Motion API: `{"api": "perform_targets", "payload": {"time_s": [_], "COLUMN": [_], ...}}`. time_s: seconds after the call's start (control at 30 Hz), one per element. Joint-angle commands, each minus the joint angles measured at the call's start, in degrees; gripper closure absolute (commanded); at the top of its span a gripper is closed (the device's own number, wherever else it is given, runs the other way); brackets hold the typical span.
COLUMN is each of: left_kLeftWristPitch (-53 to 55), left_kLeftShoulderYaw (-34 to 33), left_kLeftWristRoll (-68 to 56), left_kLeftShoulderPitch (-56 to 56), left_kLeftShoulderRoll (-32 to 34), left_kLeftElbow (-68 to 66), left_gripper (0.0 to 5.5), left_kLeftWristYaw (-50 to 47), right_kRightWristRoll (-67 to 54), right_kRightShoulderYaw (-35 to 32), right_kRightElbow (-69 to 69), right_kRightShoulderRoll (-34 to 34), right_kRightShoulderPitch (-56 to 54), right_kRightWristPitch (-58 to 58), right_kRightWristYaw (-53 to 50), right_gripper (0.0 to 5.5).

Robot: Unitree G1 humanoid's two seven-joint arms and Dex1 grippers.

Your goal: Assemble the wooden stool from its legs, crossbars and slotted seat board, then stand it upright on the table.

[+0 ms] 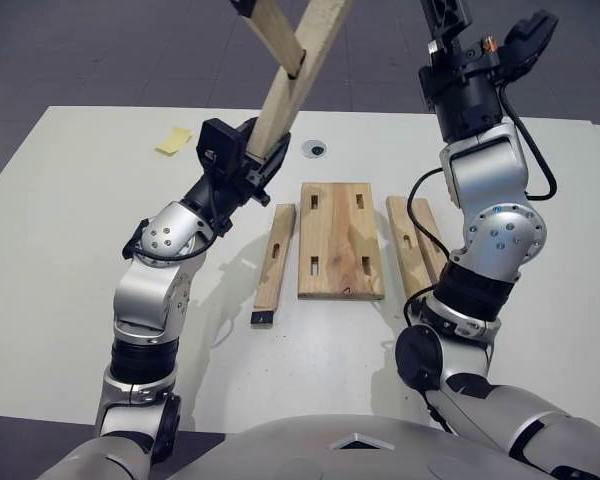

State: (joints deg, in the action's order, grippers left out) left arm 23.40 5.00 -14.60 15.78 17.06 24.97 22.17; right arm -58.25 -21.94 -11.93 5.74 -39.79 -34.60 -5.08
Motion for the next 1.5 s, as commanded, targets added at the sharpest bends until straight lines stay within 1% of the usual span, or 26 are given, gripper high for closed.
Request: {"api": "perform_targets", "payload": {"time_s": [0.03,0.33,0.37,0.4,0.5,0.67,0.83,0.97,1.23,1.3,1.5], "left_kLeftWristPitch": [-1.3,-2.7,-2.9,-3.1,-3.4,-3.5,-3.5,-3.6,-3.7,-3.9,-4.9], "left_kLeftShoulderYaw": [1.9,2.7,2.9,3.1,3.8,4.2,4.3,4.5,4.3,4.4,4.2], "left_kLeftWristRoll": [0.9,2.2,2.4,2.7,3.3,4.0,4.4,4.6,5.3,5.8,6.6], "left_kLeftShoulderPitch": [1.4,-0.1,-0.2,-0.4,-1.0,-2.3,-2.9,-3.0,-3.5,-3.7,-2.7], "left_kLeftShoulderRoll": [1.4,1.8,1.9,1.9,1.7,1.6,1.7,1.8,2.2,2.3,3.4], "left_kLeftElbow": [0.2,0.9,0.9,1.0,1.1,1.3,1.3,1.2,0.9,0.6,-1.6], "left_gripper": [3.46,3.46,3.46,3.46,3.46,3.46,3.46,3.46,3.46,3.46,3.46], "left_kLeftWristYaw": [2.8,4.0,4.0,4.0,3.7,3.4,3.5,3.5,3.4,3.2,4.3], "right_kRightWristRoll": [-3.4,-4.3,-4.5,-4.6,-3.4,-4.1,-4.9,-6.5,-11.7,-12.6,-12.5], "right_kRightShoulderYaw": [-0.3,3.8,4.0,4.1,4.5,3.9,3.0,2.5,2.9,3.3,4.2], "right_kRightElbow": [4.0,4.8,4.8,4.9,6.8,7.5,7.3,6.1,0.9,-0.7,-2.7], "right_kRightShoulderRoll": [-0.7,-1.5,-1.5,-1.5,-1.6,-1.8,-2.3,-2.7,-3.6,-4.2,-4.3], "right_kRightShoulderPitch": [-1.6,-0.3,-0.2,-0.1,0.5,0.9,1.1,1.8,6.4,7.2,7.2], "right_kRightWristPitch": [-0.7,-2.8,-2.9,-3.0,-2.8,-2.6,-2.9,-4.1,-7.7,-8.1,-5.8], "right_kRightWristYaw": [-0.3,0.5,0.4,0.3,0.1,-0.4,-1.0,-2.3,-5.2,-5.5,-4.2], "right_gripper": [0.1,0.1,0.3,0.33,0.82,1.47,2.37,3.08,4.26,4.43,4.43]}}
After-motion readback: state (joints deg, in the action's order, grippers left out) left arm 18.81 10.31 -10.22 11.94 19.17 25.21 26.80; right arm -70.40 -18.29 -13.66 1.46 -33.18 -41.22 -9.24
